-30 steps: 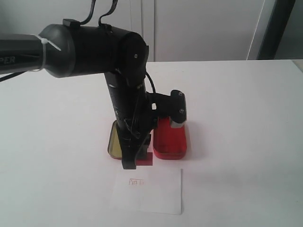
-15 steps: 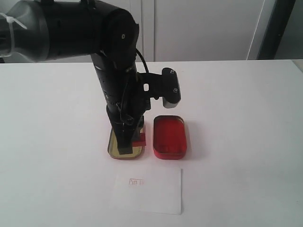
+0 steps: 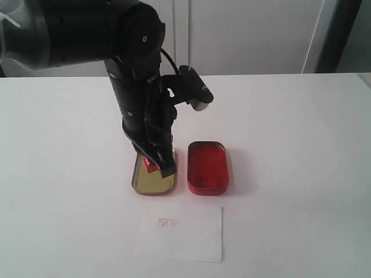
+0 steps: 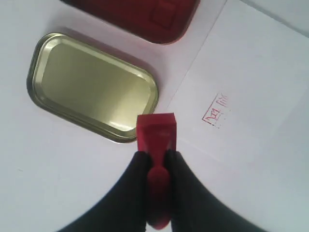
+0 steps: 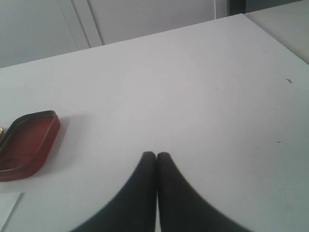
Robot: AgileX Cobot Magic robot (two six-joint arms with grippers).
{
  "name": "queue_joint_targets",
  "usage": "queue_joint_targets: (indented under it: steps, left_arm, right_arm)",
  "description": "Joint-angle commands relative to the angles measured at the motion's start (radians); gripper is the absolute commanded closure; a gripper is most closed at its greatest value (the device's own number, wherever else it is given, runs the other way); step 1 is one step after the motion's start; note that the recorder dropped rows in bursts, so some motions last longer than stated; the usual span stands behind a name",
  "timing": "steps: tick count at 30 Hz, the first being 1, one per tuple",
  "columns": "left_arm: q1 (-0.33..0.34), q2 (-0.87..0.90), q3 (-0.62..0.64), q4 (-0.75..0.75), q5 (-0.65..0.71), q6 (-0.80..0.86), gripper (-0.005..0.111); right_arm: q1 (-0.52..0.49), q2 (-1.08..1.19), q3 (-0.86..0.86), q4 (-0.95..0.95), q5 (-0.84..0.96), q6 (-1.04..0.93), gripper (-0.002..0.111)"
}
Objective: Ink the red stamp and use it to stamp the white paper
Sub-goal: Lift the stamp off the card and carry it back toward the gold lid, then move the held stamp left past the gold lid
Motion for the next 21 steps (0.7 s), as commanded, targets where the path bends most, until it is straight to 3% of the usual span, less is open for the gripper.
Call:
queue_joint_targets:
  steps: [1,21]
  left_arm:
    - [0.021,-0.014,-0.006,0.0,0.024,-0.097,0.107]
    - [0.258,-0.014,-0.006,-0.016,0.024,-0.261,0.107]
  right_arm:
    - [0.004,-0.005,0.001,-0.007,-0.011,0.005,0.108]
    - [0.004,-0.005,0.001,-0.007,-0.011,0.005,0.108]
